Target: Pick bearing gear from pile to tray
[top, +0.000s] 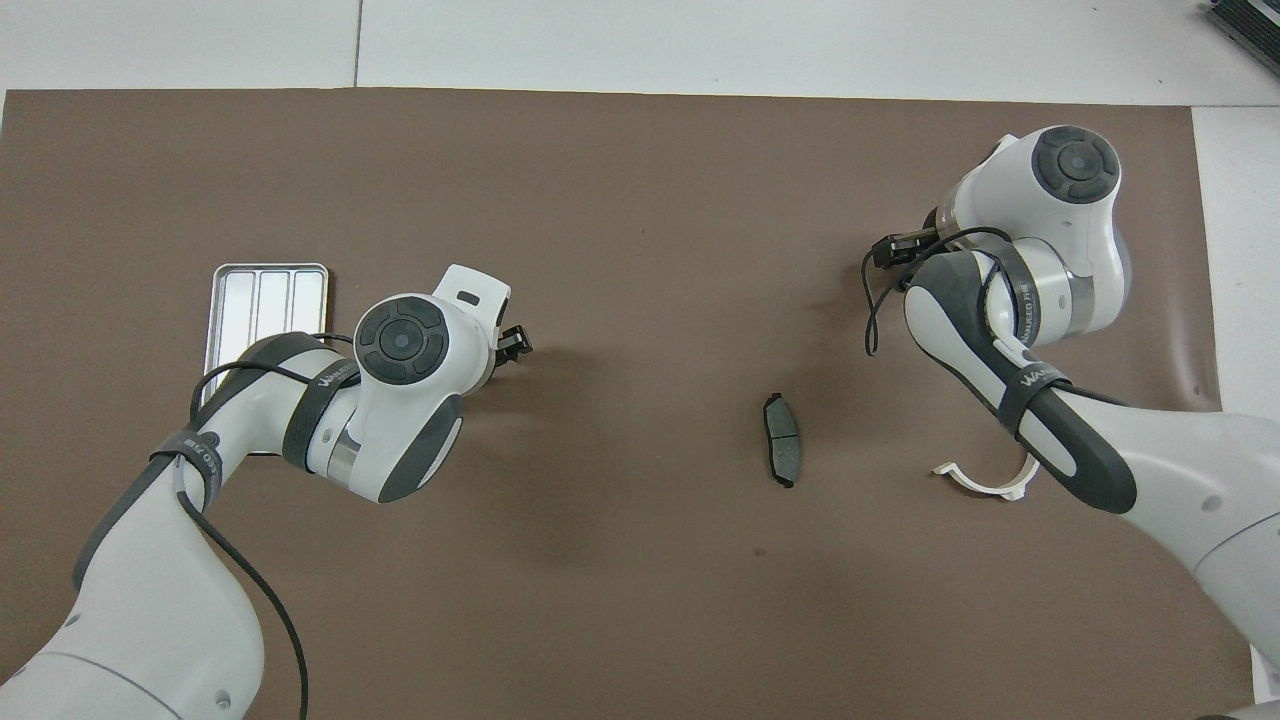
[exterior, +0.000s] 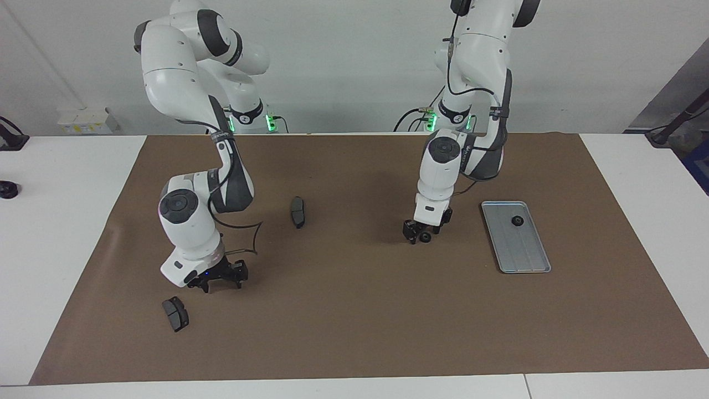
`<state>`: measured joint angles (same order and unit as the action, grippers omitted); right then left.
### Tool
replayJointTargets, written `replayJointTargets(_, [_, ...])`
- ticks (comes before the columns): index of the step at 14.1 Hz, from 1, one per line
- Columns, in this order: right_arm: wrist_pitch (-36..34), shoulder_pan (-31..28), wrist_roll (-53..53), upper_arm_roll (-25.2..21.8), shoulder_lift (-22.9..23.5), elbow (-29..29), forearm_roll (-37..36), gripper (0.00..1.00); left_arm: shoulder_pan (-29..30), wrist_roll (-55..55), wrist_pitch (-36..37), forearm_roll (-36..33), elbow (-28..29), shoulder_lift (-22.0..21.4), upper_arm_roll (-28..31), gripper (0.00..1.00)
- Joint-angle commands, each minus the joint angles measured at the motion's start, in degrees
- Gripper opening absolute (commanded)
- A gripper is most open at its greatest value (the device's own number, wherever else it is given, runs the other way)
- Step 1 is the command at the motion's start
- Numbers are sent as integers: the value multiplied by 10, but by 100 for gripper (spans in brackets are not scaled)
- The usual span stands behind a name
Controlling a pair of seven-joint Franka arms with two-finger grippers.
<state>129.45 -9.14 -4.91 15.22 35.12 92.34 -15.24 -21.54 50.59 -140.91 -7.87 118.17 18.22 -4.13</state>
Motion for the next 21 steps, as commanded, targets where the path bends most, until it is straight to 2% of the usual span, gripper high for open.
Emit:
replayJointTargets(1, [-24,-9,-8,10,-30,38,-1,76,-6,4,8,-13,10,-13,5,55])
replayJointTargets(3, [-42,-7,-13,14,-30,37,2,71,-3,-4,5,-13,8,-11,6,6])
replayJointTargets(4, [-52,-4,-21,14,-33,37,5,69,-1,-13,5,-13,4,-10,7,0])
replayJointTargets(7, [-69,-2,-27,14,-37,38,5,59,8,-30,18,-13,-9,-18,10,0])
replayJointTargets(9, [-69,-4,-27,14,-37,38,5,55,33,-54,43,-12,-11,-52,8,0])
replayJointTargets(11, [-64,-6,-27,14,-37,37,5,49,70,-106,84,-5,-10,-89,6,0])
replayJointTargets(14, [-49,-11,-27,14,-36,36,5,48,133,-222,121,21,-8,-113,6,0])
replayJointTargets(18, [-11,-11,-32,14,-31,37,6,46,212,-345,119,23,35,-130,8,0])
replayJointTargets(20, [-10,-11,-41,14,-30,36,7,37,236,-374,115,23,57,-137,7,0])
replayJointTargets(21, [-11,-11,-47,14,-30,37,7,30,237,-371,102,27,72,-141,7,0])
